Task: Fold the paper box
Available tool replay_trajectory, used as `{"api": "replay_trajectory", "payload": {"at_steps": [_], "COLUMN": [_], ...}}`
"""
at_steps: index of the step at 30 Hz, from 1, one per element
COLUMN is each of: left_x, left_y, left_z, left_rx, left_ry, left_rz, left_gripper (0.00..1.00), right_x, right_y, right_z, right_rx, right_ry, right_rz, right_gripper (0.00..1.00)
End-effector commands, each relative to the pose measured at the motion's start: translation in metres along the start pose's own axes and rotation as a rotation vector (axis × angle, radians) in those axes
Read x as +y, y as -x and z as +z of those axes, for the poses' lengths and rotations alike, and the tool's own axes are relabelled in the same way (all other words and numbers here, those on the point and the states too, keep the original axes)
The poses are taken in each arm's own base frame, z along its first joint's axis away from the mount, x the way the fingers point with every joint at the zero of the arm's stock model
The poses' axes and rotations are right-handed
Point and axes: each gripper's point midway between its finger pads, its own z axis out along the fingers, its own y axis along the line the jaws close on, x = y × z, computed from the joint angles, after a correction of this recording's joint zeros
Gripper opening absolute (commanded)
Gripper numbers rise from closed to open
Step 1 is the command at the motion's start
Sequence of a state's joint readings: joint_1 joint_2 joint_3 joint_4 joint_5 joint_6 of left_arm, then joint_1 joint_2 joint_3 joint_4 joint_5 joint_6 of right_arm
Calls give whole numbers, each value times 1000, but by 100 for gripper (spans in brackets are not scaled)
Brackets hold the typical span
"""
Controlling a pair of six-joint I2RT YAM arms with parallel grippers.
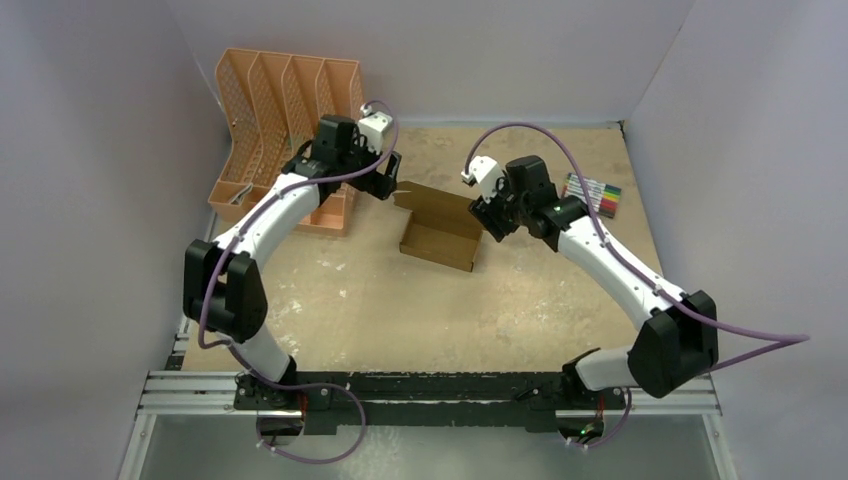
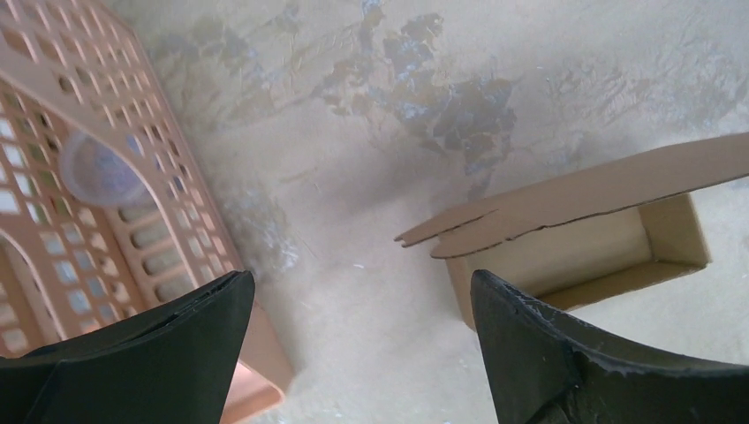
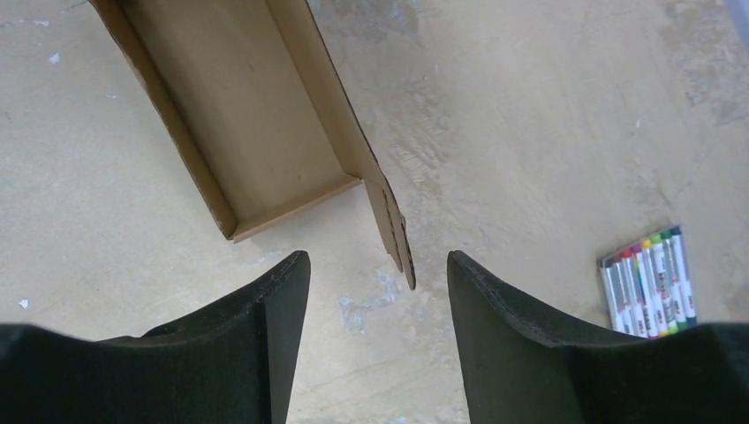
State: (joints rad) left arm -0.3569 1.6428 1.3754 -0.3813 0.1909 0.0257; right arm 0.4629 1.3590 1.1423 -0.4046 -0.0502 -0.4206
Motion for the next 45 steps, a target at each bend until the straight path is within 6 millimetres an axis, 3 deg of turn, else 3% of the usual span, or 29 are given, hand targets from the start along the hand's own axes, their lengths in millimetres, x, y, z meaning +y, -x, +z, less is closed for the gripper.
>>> {"api": "replay_trajectory", "payload": {"at_steps": [1, 7, 18, 24, 29, 36, 45], "left_x": [-6, -13, -24, -31, -31, -27, -34], "left_y": [20, 14, 18, 12, 6, 21, -8], "left_z": [-6, 7, 19, 27, 32, 44, 41], "left_rx": [2, 70, 3, 33, 56, -34, 30], "left_ry": [-138, -256, -353, -418, -436, -417, -508], "left_rz": [206, 337, 446, 442, 454, 539, 598], "left_gripper": [93, 92, 89, 83, 79, 80, 67], "right_x": [-5, -3, 2, 2, 2, 11, 8], "right_y": [7, -1, -14, -12, -7, -3, -1], "right_z": [10, 28, 36, 40, 39, 39, 42], "right_rx": [-42, 2, 46, 39, 25, 2, 15], "right_ry": [22, 64, 99, 111, 123, 186, 190], "right_rz": [-4, -21, -74, -97, -117, -151, -168], "right_gripper": [60, 51, 19, 0, 0, 0, 0]}}
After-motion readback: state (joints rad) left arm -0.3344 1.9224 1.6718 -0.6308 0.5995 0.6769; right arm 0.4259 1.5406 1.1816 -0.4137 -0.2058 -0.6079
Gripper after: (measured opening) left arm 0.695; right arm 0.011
